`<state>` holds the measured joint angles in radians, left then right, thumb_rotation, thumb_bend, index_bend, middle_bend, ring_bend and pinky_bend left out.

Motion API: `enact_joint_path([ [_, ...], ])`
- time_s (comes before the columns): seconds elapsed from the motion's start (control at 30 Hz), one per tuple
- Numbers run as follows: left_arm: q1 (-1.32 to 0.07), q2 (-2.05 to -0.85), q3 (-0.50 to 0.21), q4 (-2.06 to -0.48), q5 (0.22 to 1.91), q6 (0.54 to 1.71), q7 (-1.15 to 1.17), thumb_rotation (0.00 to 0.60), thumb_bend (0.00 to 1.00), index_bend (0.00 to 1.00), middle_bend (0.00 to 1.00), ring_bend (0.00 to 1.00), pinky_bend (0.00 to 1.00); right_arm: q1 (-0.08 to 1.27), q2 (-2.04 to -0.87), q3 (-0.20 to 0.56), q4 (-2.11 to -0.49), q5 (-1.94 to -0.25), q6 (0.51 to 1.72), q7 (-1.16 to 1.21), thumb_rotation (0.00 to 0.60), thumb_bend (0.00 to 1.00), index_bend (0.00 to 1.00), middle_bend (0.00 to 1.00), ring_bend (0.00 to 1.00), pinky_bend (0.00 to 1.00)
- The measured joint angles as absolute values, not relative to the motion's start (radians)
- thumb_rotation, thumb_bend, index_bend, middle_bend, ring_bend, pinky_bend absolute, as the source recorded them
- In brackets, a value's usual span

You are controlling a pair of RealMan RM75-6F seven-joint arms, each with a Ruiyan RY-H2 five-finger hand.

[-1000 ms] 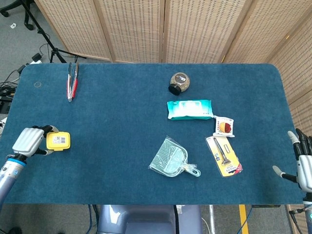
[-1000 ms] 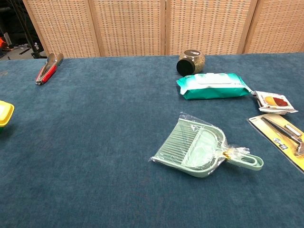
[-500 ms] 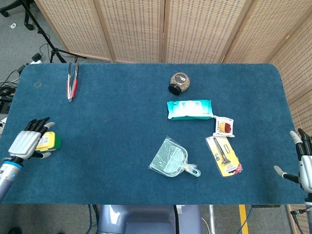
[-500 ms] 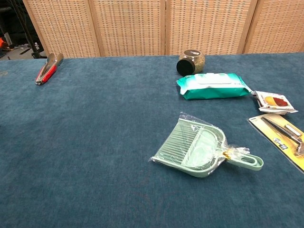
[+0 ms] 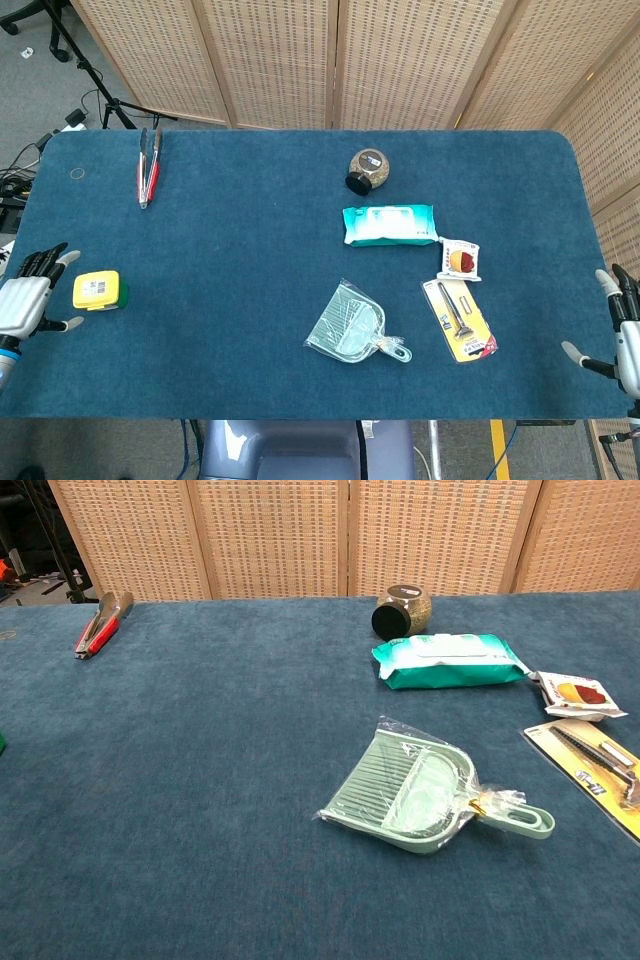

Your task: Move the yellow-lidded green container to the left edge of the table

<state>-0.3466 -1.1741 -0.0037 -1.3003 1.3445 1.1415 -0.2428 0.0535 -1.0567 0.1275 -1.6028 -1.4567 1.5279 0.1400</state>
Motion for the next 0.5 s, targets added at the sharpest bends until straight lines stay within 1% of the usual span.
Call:
enact_joint_path([
  [0.1, -0.355, -1.183, -0.018, -1.309, 1.309, 1.096, -0.238, 0.6, 0.0, 0.0, 0.0, 0.0, 0.03, 0.053, -1.054, 0.125, -1.603, -1.463, 1.53, 0.146, 0.6, 0.0, 0.0, 0.0, 0.0, 0.0],
  [0.2, -0.37, -1.205, -0.03, -1.308, 1.275, 1.049, -0.21, 0.6, 0.01, 0.0, 0.0, 0.0, 0.07, 0.052, -1.052, 0.126, -1.604, -1.464, 1.533, 0.154, 0.6, 0.0, 0.0, 0.0, 0.0, 0.0],
  [0.27, -0.378, -1.225, -0.036, -1.304, 1.256, 1.026, -0.182, 0.6, 0.01, 0.03, 0.0, 0.0, 0.08, 0.051, -1.05, 0.127, -1.602, -1.462, 1.533, 0.159, 0.6, 0.0, 0.0, 0.0, 0.0, 0.0],
  [0.33, -0.383, -1.238, -0.037, -1.3, 1.243, 1.009, -0.159, 0.6, 0.01, 0.1, 0.01, 0.03, 0.12, 0.051, -1.048, 0.128, -1.601, -1.459, 1.531, 0.163, 0.6, 0.0, 0.0, 0.0, 0.0, 0.0],
  [0.37, -0.386, -1.247, -0.039, -1.296, 1.232, 0.999, -0.149, 0.6, 0.02, 0.16, 0.03, 0.07, 0.15, 0.052, -1.048, 0.128, -1.6, -1.459, 1.53, 0.165, 0.6, 0.0, 0.0, 0.0, 0.0, 0.0],
  [0.43, -0.389, -1.261, -0.045, -1.289, 1.218, 0.99, -0.141, 0.6, 0.05, 0.27, 0.1, 0.13, 0.21, 0.053, -1.048, 0.129, -1.599, -1.457, 1.528, 0.165, 0.6, 0.0, 0.0, 0.0, 0.0, 0.0],
  [0.5, -0.391, -1.276, -0.053, -1.277, 1.209, 0.99, -0.131, 0.6, 0.1, 0.4, 0.19, 0.22, 0.27, 0.054, -1.048, 0.129, -1.599, -1.455, 1.525, 0.165, 0.6, 0.0, 0.0, 0.0, 0.0, 0.0],
])
